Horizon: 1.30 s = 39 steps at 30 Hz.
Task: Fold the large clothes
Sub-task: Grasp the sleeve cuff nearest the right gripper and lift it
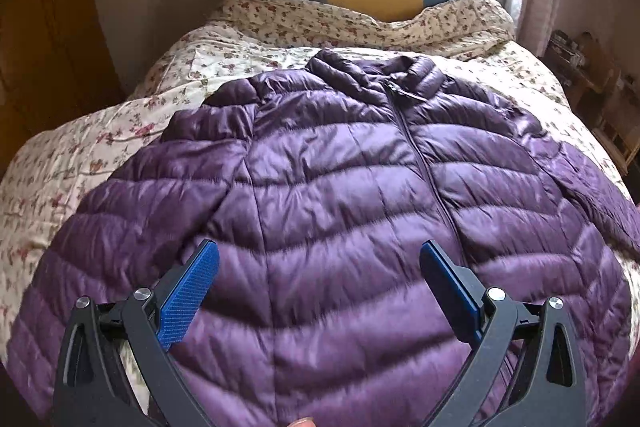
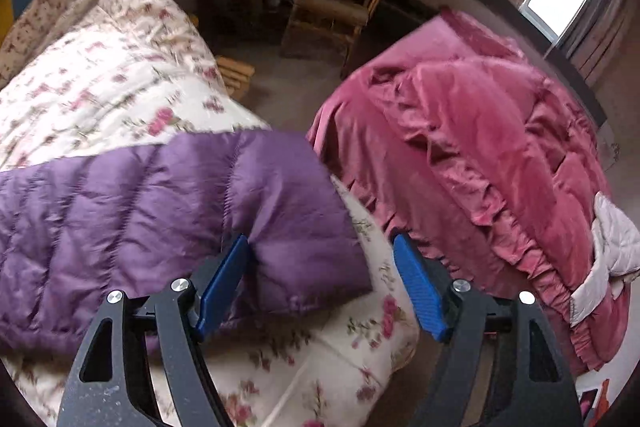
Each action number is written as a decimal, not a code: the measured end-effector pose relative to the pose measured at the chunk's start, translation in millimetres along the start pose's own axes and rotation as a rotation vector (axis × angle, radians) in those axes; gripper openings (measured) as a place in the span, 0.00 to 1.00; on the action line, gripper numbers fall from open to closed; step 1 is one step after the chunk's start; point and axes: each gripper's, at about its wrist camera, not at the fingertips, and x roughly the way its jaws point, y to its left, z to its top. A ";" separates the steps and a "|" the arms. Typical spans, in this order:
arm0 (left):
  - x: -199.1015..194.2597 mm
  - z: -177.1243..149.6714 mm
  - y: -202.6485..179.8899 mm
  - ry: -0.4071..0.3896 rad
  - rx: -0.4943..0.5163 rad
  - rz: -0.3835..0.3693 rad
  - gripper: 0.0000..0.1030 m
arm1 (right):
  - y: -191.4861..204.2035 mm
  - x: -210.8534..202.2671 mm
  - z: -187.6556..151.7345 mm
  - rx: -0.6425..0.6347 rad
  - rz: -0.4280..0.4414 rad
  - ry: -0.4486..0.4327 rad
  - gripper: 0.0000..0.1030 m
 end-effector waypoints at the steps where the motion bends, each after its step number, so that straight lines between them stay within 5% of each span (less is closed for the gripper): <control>1: 2.6 2.5 0.7 -0.003 -0.002 0.005 0.97 | 0.6 8.5 0.7 0.009 0.010 0.025 0.81; 5: 15.2 9.5 6.5 -0.005 -0.002 0.025 0.97 | 1.4 16.1 -0.5 0.047 0.016 0.031 0.81; 13: 36.5 11.2 19.4 0.028 -0.011 0.037 0.97 | 19.5 9.4 -0.9 0.021 0.118 0.023 0.22; 15: 40.1 10.5 21.9 0.043 -0.015 0.031 0.97 | 27.3 7.1 -0.3 -0.004 0.104 0.015 0.18; 28: 60.6 15.2 33.8 0.091 -0.061 -0.003 0.97 | 72.5 -39.6 6.6 -0.142 0.040 -0.163 0.17; 39: 57.3 16.7 44.6 0.088 -0.097 -0.049 0.97 | 179.0 -113.7 -11.4 -0.407 0.103 -0.381 0.16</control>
